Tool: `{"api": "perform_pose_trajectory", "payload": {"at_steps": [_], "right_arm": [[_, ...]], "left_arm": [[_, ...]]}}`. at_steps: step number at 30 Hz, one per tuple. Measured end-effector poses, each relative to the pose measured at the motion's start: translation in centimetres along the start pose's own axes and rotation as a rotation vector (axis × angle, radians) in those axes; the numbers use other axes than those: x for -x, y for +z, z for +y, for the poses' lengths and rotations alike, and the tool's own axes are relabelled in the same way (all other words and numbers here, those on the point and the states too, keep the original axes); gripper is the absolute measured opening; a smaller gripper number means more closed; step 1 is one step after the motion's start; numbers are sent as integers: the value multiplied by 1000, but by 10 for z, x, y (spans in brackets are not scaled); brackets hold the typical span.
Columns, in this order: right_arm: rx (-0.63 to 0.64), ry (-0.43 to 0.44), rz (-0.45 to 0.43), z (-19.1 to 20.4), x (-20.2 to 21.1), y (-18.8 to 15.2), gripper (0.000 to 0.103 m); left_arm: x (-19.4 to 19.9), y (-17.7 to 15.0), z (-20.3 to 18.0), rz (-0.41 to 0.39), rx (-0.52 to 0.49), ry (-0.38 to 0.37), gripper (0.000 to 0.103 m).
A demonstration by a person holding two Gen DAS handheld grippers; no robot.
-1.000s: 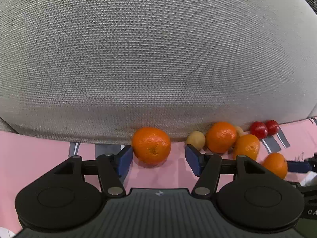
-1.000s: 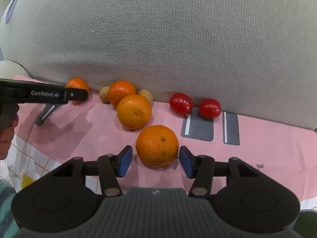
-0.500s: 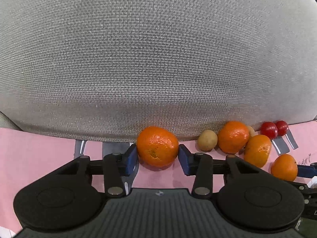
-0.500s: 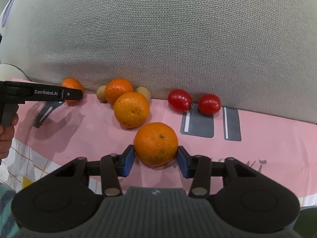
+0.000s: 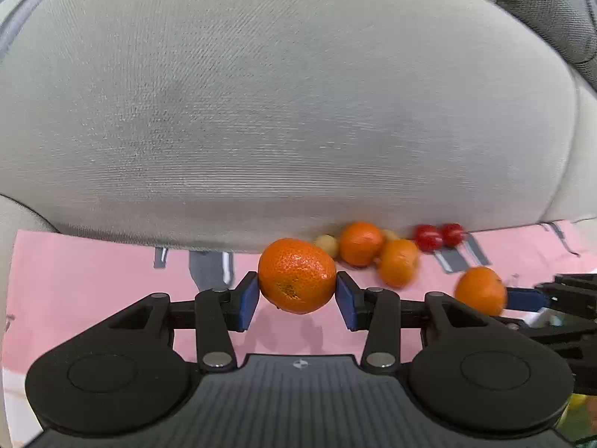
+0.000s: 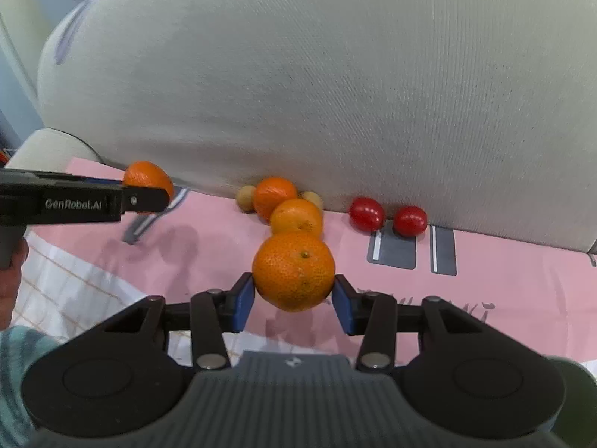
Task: Organize fruits
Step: 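Carry both mandarins over the green colander with both tools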
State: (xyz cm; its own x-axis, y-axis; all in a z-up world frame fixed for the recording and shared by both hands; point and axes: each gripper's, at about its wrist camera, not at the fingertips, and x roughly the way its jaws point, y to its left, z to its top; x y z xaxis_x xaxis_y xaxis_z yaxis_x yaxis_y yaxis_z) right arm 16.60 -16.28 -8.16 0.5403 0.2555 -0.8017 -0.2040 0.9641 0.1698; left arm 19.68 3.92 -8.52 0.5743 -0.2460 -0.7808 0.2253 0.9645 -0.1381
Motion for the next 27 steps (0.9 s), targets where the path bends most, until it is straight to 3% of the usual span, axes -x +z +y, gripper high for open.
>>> {"api": "perform_pose_trajectory", "payload": {"at_steps": [12,27], "right_arm": [[56,32,-47,2,69,-35,43],[69,-58,-21,-45,134,-94,43]], "left_arm": [[65,-27,-67,-30,-87,-111,50],[92,-54,-170,-14,-273,-267,50]]}}
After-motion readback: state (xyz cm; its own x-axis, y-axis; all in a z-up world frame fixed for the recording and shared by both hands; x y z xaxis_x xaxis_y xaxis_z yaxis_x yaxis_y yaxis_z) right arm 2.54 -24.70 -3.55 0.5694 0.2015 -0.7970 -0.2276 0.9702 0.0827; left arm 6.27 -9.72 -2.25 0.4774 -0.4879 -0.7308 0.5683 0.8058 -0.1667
